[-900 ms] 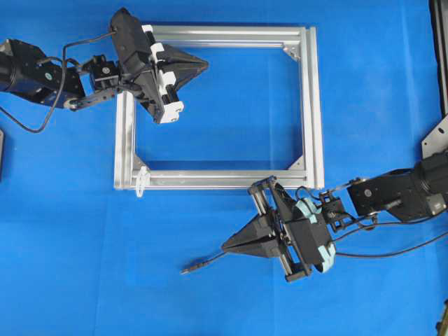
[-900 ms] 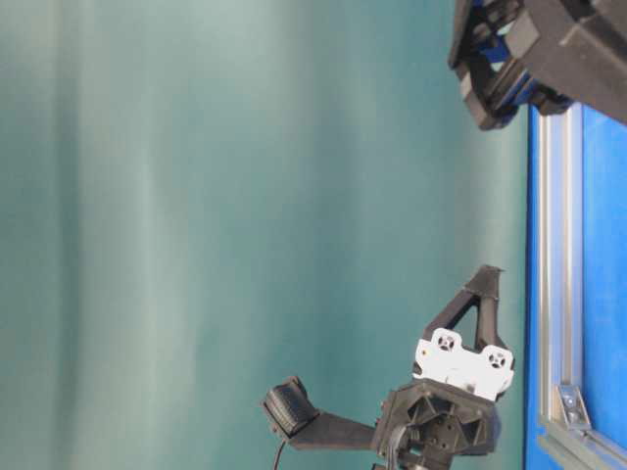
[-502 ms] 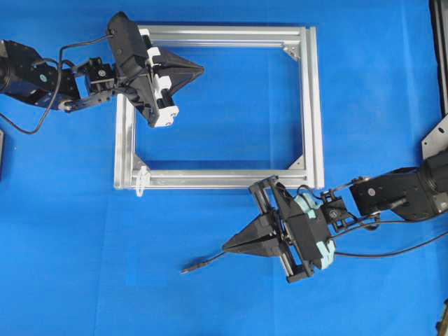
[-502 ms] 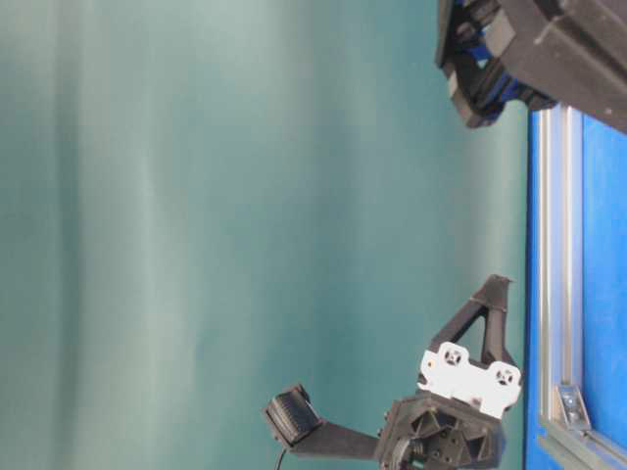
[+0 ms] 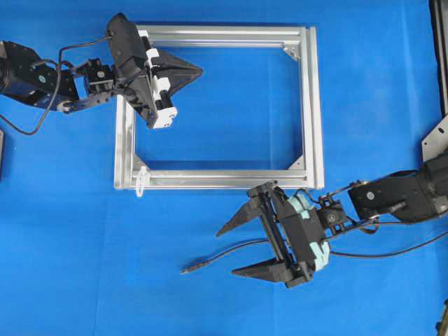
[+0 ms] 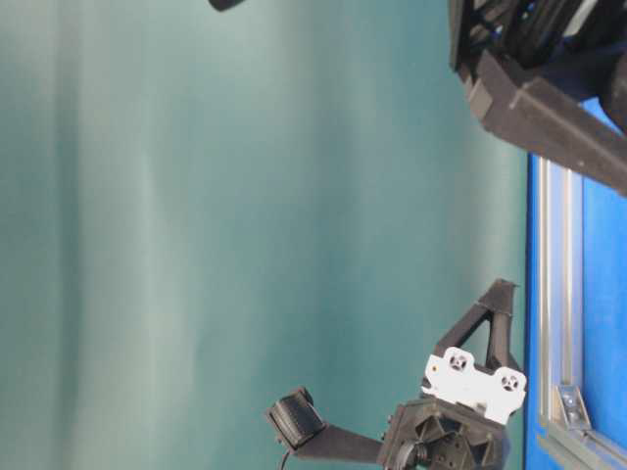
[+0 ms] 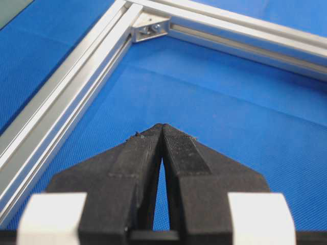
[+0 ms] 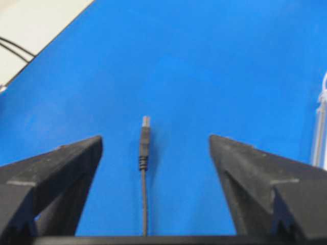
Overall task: Insert the wire through the string loop located on the left side.
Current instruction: 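Open the right gripper and close it on the black USB cable near its plug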
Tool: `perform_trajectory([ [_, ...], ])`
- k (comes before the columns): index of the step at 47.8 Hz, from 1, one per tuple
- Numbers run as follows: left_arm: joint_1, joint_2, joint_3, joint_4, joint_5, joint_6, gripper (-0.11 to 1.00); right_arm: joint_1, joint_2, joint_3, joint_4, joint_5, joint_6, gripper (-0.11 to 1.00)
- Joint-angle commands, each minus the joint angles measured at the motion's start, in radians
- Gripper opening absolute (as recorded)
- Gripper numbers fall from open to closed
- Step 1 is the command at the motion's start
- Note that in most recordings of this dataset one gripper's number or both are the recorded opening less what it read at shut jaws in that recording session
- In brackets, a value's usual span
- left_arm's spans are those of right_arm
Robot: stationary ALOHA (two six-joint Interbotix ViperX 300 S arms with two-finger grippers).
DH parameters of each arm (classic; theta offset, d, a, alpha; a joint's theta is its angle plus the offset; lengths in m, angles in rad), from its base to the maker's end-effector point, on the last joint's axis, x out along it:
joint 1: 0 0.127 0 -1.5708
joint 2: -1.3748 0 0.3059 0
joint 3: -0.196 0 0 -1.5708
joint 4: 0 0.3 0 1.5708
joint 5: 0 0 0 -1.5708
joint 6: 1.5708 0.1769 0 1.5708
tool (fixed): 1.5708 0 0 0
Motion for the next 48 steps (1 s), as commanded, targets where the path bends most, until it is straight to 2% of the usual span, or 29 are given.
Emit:
perform_trajectory([
  [1,-0.003,-0.034,-0.006,0.003,-0.008,0.0,0.0,0.006,-0.002,-0.026,0.002,0.006,0.011,0.87],
  [18,-0.003,-0.034,-0.002,0.003,-0.008,-0.002,0.0,0.025,0.161,-0.095,0.008,0.0,0.097,0.9],
  [35,-0.005,-0.037,0.009,0.003,-0.008,-0.002,0.0,0.025,0.204,-0.104,0.026,0.0,0.1,0.86],
  [40,-0.005,-0.038,0.009,0.003,-0.008,-0.002,0.0,0.021,0.206,-0.101,0.026,0.005,0.1,0.79],
  [43,-0.005,-0.038,0.009,0.003,-0.008,-0.002,0.0,0.02,0.206,-0.101,0.026,0.006,0.097,0.71],
  [48,-0.005,-0.037,0.009,0.003,-0.008,-0.002,0.0,0.012,0.206,-0.1,0.026,0.009,0.092,0.43],
])
